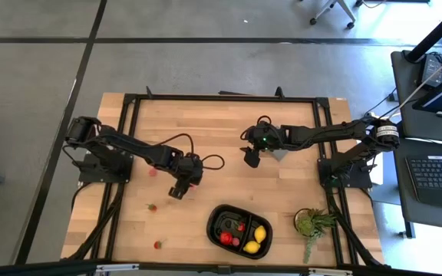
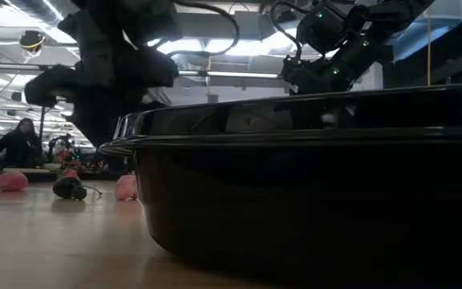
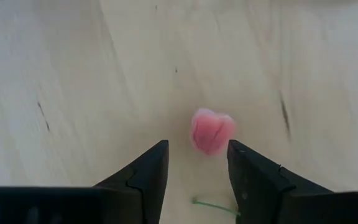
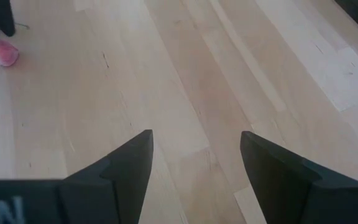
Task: Pick and placing Produce into tupperware
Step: Put the peach into the black bin
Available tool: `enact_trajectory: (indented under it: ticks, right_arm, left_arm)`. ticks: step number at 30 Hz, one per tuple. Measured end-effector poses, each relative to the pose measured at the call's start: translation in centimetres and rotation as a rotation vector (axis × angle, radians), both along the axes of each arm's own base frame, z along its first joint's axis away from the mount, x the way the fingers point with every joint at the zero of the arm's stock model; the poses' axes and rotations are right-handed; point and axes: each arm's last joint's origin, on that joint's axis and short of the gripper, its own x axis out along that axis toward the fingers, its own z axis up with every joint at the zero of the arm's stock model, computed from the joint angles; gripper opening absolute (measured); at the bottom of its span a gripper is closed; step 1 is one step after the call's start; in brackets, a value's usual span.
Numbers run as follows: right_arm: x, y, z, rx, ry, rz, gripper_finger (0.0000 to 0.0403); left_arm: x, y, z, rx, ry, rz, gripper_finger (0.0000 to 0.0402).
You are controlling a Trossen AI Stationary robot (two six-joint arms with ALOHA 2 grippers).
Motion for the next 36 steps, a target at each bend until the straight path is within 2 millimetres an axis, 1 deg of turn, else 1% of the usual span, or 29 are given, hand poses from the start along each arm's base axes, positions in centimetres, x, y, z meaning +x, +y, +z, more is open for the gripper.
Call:
enact_trajectory:
  ticks: [4,8,15,22,36]
  right_arm:
    - [0.0,0.0,0.0,0.000,0.000,0.000,0.0243]
    - [0.0,0.0,0.0,0.000,-0.001,-0.001,0.0243]
    - [0.0,0.0,0.0,0.000,0.000,-0.001,0.0243]
    - [0.0,0.0,0.0,0.000,0.000,-0.001,0.0243]
    - [0.0,0.0,0.0,0.000,-0.001,-0.001,0.0243]
  left_arm:
    - [-0.3,0.3,-0.7,-0.002,-0.013,0.009,0.0149]
    - [-0.3,0.0,-0.9,-0.006,-0.028,0.000,0.0145]
    - [-0.3,-0.9,-0.9,-0.012,-0.048,-0.025,0.0151]
    - [-0.3,-1.2,-0.9,-0.049,-0.041,0.002,0.0159]
    - [0.3,-1.3,-0.6,-0.075,-0.106,0.028,0.0146]
